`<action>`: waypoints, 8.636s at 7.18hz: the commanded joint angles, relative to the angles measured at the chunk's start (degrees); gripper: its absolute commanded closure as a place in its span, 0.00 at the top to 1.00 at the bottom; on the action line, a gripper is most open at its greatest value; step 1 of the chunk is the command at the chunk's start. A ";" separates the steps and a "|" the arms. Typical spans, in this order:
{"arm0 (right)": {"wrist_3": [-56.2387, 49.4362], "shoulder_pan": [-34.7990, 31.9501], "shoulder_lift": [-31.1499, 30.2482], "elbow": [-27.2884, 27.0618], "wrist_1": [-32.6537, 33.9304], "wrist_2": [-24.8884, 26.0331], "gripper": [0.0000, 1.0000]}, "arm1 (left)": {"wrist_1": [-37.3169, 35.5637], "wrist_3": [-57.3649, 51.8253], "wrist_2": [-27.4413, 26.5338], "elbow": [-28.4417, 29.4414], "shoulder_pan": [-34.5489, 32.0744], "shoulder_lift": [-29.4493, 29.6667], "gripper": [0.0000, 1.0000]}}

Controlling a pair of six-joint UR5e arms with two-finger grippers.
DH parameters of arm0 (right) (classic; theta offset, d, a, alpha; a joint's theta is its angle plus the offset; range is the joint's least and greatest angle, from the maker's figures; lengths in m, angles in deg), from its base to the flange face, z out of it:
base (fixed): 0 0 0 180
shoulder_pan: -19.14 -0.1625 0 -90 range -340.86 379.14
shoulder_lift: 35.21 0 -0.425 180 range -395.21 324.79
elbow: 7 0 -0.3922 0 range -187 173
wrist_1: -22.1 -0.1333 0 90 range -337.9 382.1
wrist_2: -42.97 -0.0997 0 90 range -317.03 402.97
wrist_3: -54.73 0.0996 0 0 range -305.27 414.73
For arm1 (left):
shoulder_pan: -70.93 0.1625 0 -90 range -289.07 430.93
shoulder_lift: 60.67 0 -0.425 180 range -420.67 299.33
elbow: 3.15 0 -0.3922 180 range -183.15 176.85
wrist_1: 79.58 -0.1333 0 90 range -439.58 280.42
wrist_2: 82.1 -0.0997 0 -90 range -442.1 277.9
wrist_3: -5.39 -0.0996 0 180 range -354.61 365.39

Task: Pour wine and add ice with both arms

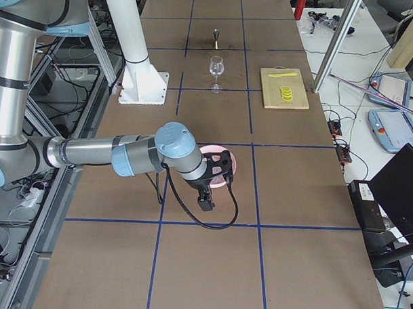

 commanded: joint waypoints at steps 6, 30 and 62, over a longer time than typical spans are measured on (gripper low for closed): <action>42.32 40.28 0.91 -3.85 -17.26 16.95 1.00 | -0.68 -0.23 0.52 -4.57 0.08 -2.94 1.00; 71.55 65.62 65.83 1.77 32.72 39.73 0.05 | 0.64 -0.05 0.52 -4.66 0.17 -2.32 1.00; 3.72 9.39 10.41 14.01 6.01 10.40 1.00 | -4.80 -17.54 0.35 -7.47 -0.45 -4.26 1.00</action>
